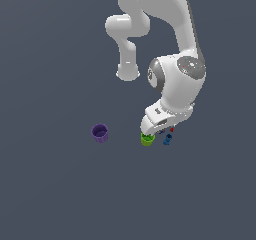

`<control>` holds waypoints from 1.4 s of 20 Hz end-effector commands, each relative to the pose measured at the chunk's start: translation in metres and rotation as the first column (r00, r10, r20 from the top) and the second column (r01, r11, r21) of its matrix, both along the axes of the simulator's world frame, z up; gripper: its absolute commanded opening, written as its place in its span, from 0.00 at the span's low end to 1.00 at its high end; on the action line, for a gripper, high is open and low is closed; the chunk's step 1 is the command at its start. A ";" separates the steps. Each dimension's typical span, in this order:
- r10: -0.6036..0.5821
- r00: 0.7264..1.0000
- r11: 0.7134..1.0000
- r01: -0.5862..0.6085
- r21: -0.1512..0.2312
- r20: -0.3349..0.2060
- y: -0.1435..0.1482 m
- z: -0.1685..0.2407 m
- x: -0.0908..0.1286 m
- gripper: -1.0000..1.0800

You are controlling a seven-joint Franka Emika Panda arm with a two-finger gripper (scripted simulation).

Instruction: Pick up a designated object from a clutter of objects.

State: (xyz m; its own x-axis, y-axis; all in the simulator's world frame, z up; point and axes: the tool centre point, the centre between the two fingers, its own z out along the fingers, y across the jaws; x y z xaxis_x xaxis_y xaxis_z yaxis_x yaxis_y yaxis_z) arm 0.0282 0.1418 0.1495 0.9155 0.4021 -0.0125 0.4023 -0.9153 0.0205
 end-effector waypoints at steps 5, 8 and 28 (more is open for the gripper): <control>0.097 0.995 0.995 -0.097 0.017 0.003 0.037 -0.042 -0.006 0.96; 0.120 0.993 0.993 -0.120 0.021 0.003 0.046 -0.052 -0.009 0.96; 0.131 0.991 0.991 -0.131 0.024 0.003 0.050 -0.105 -0.011 0.96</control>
